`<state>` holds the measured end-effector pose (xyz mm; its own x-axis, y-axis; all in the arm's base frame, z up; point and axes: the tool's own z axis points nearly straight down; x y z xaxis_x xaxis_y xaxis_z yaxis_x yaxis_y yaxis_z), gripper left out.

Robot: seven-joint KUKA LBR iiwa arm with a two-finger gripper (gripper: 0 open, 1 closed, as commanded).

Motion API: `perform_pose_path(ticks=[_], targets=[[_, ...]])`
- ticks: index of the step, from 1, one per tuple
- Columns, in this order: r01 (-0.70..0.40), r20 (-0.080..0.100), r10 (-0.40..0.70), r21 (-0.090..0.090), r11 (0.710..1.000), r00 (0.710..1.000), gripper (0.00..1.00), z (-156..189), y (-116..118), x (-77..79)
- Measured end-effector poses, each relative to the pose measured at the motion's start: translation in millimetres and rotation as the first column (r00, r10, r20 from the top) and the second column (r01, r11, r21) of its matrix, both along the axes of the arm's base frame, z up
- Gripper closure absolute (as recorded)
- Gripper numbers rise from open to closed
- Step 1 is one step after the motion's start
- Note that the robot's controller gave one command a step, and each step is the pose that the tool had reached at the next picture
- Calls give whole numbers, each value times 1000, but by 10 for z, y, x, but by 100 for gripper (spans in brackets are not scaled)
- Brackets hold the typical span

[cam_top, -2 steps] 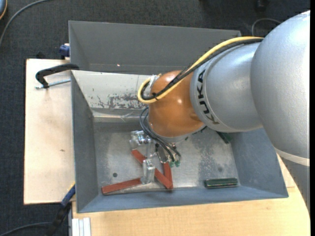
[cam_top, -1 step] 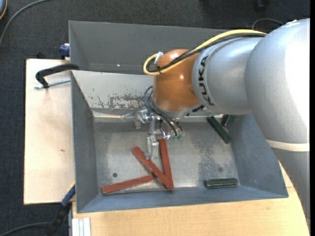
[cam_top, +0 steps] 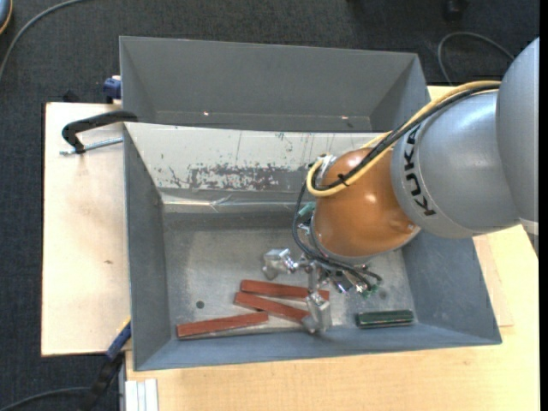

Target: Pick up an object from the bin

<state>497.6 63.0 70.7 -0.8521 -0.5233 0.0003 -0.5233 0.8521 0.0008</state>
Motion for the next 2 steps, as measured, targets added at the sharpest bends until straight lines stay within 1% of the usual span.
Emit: perform_pose_path(ticks=[1, 2], targets=[[3, 5, -3, 1, 1000, 1000, 100, 25, -1, 17], [-104, 13, 104, 2, 995, 994, 100, 1765, 263, 171]])
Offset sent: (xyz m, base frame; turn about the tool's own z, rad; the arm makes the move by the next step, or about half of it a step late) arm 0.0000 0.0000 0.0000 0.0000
